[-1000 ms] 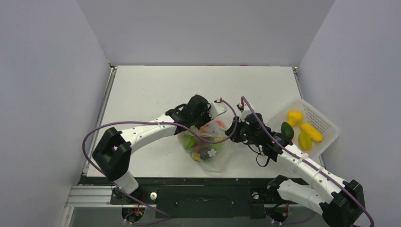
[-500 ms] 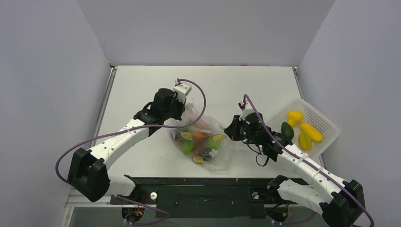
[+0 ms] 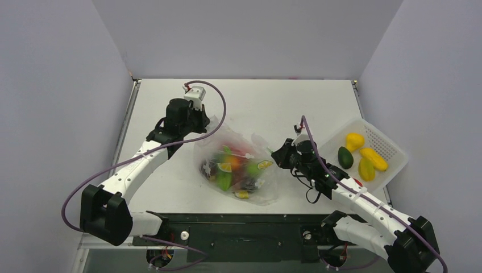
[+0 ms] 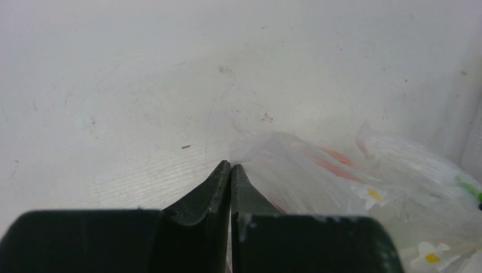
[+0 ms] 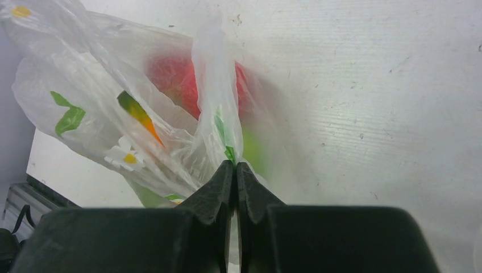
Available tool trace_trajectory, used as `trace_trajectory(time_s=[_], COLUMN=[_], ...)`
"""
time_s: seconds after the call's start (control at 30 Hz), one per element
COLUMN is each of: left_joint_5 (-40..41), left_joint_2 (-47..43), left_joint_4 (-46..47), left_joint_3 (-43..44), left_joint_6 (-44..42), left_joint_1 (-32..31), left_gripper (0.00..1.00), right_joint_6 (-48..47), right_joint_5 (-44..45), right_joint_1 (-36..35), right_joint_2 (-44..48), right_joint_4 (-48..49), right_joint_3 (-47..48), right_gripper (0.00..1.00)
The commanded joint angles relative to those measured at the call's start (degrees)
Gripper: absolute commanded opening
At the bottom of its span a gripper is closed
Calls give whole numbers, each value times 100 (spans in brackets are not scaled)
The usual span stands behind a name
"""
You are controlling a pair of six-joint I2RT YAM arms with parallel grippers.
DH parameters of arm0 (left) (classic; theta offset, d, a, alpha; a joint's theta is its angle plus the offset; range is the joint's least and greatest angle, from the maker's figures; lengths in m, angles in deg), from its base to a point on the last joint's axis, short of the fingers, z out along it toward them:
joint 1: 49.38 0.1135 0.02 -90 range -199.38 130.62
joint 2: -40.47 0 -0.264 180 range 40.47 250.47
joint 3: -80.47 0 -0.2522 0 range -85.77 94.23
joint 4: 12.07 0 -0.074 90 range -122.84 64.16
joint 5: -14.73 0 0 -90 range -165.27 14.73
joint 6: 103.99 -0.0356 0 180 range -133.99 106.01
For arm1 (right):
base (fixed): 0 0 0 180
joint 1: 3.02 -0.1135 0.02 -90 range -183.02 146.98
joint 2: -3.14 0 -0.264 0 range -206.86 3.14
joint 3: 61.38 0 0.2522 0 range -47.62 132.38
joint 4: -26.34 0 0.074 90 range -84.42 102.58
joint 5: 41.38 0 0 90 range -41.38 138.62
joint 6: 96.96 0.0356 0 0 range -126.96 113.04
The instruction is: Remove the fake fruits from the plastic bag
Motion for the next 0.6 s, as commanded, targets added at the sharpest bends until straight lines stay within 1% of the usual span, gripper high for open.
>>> trace_trajectory(time_s=[0.0, 0.03, 0.07, 0.13, 0.17, 0.2, 0.3, 0.37, 0.43, 0.47, 0.57], left_joint_5=[-553, -676, -744, -989, -1145, -1221, -1540, -1687, -1794, -1845, -1873], left_joint_2=[-186, -190, -192, -185, -172, -157, -125, -114, -130, -150, -186], left_joint_4=[518, 576, 661, 770, 798, 841, 877, 1044, 1157, 1176, 1210], left_joint_3=[178, 171, 150, 132, 130, 133, 134, 118, 102, 98, 79], left_joint_6=[176, 209, 229, 280, 323, 338, 424, 473, 499, 505, 508], left_joint_1=[59, 59, 64, 68, 64, 66, 68, 68, 61, 60, 59], left_gripper=[0, 0, 0, 0, 0, 0, 0, 0, 0, 0, 0], right_joint_6=[-74, -239, -325, -577, -703, -764, -903, -872, -820, -834, -1002], right_joint_5=[-403, -492, -548, -655, -652, -627, -598, -585, -614, -747, -1205], right_joint_1=[47, 39, 31, 26, 24, 24, 43, 102, 256, 350, 414], right_joint_2=[-444, -482, -503, -491, -483, -449, -404, -470, -688, -784, -1233], right_joint_4=[379, 254, 207, 31, -121, -187, -419, -548, -856, -1046, -1252], right_joint_3=[336, 497, 562, 753, 872, 921, 1160, 1343, 1643, 1868, 2247], right_gripper=[2, 4, 11, 18, 20, 24, 33, 43, 46, 47, 55])
